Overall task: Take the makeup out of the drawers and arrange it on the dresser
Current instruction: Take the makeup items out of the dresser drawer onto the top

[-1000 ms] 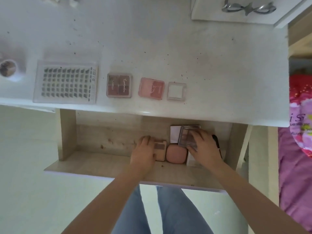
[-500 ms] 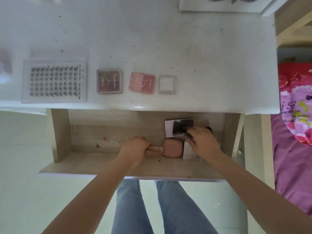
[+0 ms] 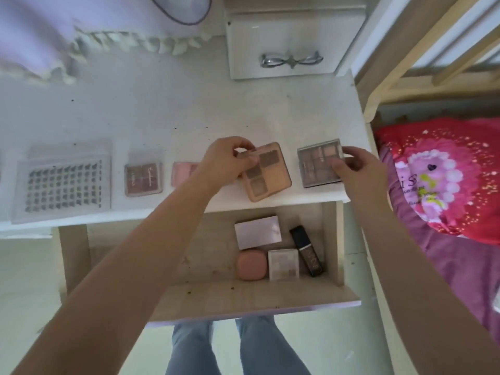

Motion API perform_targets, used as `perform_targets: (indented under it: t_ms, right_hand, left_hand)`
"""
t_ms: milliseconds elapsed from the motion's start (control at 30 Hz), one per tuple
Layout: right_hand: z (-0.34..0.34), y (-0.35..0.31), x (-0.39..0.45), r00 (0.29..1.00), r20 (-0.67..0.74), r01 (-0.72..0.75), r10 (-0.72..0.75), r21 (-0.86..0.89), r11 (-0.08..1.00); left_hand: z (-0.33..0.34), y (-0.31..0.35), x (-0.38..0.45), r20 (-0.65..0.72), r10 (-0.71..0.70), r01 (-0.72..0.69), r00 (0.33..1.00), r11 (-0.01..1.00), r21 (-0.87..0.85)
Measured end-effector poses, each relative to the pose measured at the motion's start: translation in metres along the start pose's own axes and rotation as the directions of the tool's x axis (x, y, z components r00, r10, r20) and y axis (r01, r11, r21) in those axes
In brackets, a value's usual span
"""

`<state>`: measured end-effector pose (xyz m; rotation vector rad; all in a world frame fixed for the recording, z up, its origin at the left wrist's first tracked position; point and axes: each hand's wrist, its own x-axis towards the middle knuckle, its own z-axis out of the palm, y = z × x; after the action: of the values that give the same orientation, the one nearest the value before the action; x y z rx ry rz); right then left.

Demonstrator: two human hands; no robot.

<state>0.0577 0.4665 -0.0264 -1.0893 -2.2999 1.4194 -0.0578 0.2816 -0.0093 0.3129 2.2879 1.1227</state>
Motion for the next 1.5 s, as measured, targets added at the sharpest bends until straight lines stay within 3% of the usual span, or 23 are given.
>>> perform_targets:
  t_ms: [100,200,400,467,533,600,667,700,767,800,867,1067,1233,1367,1500]
  right_hand:
    - [0.005,0.011,0.009,1.000,-0.012,0.008,-0.010,-0.107,0.994]
    - [0.011,0.019,0.010,0.997,-0.059,0.038,-0.052,-0.226,0.973]
    - [0.022,0.022,0.006,0.980,-0.092,0.104,-0.174,-0.511,0.853]
    - [0.021,0.024,-0.001,0.968,-0.126,0.127,-0.217,-0.498,0.858]
    - [0.021,0.026,-0.018,0.929,-0.139,0.270,-0.344,-0.384,0.883]
    - [0.027,0.033,-0.046,0.869,0.006,0.464,-0.495,-0.361,0.809]
    - [0.043,0.054,-0.069,0.794,0.329,0.607,-0.511,-0.391,0.692]
    - [0.053,0.066,-0.076,0.760,0.508,0.627,-0.406,-0.410,0.662]
    - [0.070,0.091,-0.081,0.684,0.718,0.620,-0.128,-0.480,0.620]
    - [0.077,0.100,-0.079,0.668,0.741,0.619,-0.072,-0.499,0.607]
    - [0.090,0.110,-0.072,0.657,0.753,0.641,-0.049,-0.523,0.561]
    - [0.099,0.123,-0.061,0.663,0.749,0.655,0.009,-0.586,0.477]
    - [0.100,0.123,-0.053,0.779,0.627,0.510,0.014,-0.646,0.567]
    - [0.095,0.118,-0.046,0.760,0.650,0.492,0.011,-0.587,0.643]
    - [0.071,0.111,-0.063,0.704,0.710,0.513,-0.020,-0.488,0.706]
  left_hand:
    - [0.011,0.004,0.018,0.033,0.031,-0.037,0.999,0.979,0.202]
    - [0.020,0.004,0.029,-0.020,0.019,-0.011,1.000,0.933,0.360]
    - [0.031,0.001,0.030,-0.121,0.059,0.016,0.991,0.844,0.536]
    - [0.033,-0.003,0.027,-0.159,0.106,-0.006,0.982,0.847,0.531]
    - [0.033,-0.009,0.015,-0.234,0.214,-0.082,0.948,0.878,0.471]
    - [0.033,-0.018,-0.010,-0.302,0.424,-0.265,0.854,0.853,0.449]
    - [0.043,-0.042,-0.042,-0.258,0.528,-0.354,0.809,0.788,0.504]
    - [0.052,-0.059,-0.059,-0.187,0.478,-0.321,0.858,0.784,0.531]
    - [0.070,-0.095,-0.086,-0.011,0.079,-0.061,0.997,0.842,0.537]
    - [0.079,-0.114,-0.095,0.068,-0.134,0.079,0.989,0.849,0.522]
    - [0.095,-0.144,-0.100,0.170,-0.329,0.227,0.929,0.869,0.439]
    - [0.134,-0.167,-0.091,0.153,-0.386,0.336,0.910,0.900,0.277]
    - [0.145,-0.179,-0.087,0.072,-0.424,0.387,0.903,0.875,0.291]
    - [0.144,-0.183,-0.083,0.092,-0.422,0.401,0.902,0.896,0.190]
    - [0.135,-0.179,-0.092,0.111,-0.337,0.322,0.935,0.937,0.135]
